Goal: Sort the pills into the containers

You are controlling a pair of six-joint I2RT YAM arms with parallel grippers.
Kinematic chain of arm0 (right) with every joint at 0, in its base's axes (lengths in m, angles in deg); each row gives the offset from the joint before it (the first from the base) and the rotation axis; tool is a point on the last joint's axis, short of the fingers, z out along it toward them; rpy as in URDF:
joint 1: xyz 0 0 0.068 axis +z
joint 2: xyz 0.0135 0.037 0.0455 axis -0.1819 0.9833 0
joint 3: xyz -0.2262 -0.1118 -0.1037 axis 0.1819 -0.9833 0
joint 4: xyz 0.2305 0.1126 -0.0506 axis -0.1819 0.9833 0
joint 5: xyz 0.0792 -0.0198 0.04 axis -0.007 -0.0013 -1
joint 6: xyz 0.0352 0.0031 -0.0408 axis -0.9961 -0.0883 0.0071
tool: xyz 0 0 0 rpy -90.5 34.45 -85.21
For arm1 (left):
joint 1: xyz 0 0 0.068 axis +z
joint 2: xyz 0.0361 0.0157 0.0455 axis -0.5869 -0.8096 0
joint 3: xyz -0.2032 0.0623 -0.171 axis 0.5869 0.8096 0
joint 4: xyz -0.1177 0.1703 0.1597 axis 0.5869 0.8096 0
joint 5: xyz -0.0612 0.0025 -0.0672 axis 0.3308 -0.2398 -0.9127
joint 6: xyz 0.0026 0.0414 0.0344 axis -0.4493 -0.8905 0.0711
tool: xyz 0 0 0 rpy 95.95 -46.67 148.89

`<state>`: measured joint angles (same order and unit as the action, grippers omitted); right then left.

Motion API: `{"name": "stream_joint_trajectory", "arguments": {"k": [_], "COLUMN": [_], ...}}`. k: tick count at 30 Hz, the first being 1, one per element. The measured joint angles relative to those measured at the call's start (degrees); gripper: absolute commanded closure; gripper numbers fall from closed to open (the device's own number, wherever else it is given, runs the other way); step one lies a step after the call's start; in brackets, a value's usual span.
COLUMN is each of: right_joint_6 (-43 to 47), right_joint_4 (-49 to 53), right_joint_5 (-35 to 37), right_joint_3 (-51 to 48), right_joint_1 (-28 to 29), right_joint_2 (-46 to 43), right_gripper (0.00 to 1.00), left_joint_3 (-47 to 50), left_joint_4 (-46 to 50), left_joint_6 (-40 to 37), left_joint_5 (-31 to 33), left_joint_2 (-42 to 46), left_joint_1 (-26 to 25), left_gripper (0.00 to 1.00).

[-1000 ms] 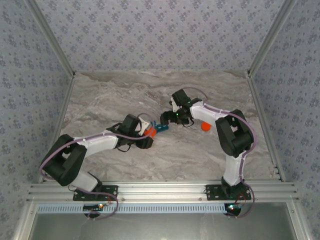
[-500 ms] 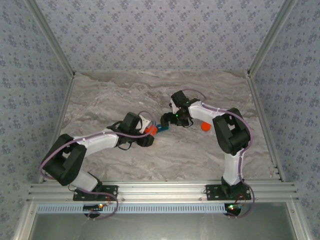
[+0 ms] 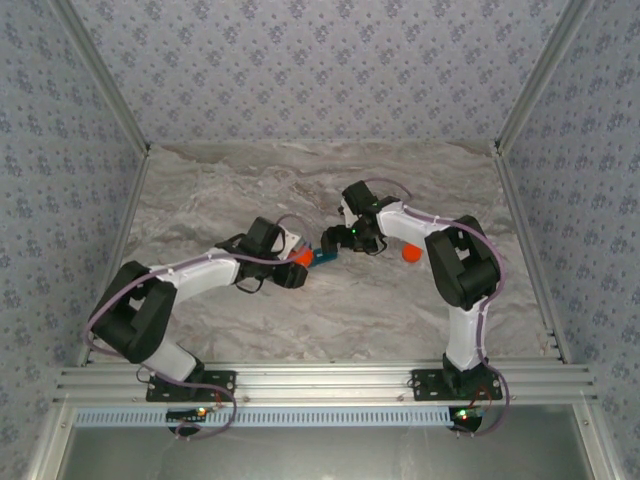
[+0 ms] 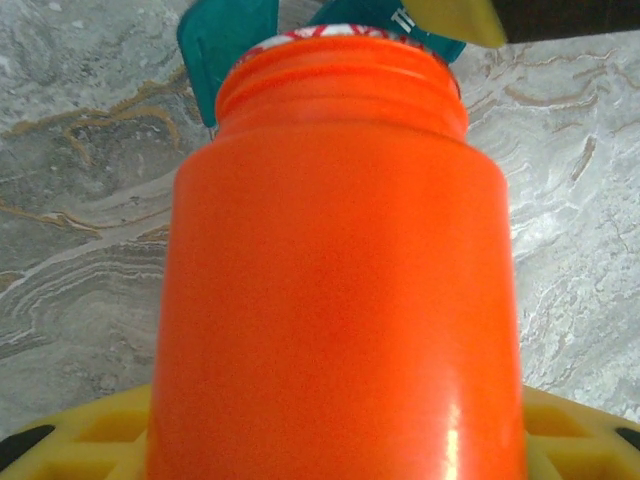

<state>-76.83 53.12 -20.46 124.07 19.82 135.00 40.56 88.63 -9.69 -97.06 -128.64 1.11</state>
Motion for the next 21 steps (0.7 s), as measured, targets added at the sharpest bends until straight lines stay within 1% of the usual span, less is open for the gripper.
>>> {"name": "stream_joint_trajectory", "arguments": {"k": [21], "right_joint_6": [0.0], "right_joint_4": [0.4], "right_joint_5": [-0.3], "right_joint_3": [0.4], "right_joint_1": [-0.1], "right_joint_2": [0.3], "right_gripper": [0.09], "left_joint_3": [-6.3], "left_joint_4": [8.2], "left_joint_6": [-1.7], "left_joint_5": [-0.5], "left_joint_2": [-4.7], "left_joint_1": [0.0], "left_gripper": [1.0]}}
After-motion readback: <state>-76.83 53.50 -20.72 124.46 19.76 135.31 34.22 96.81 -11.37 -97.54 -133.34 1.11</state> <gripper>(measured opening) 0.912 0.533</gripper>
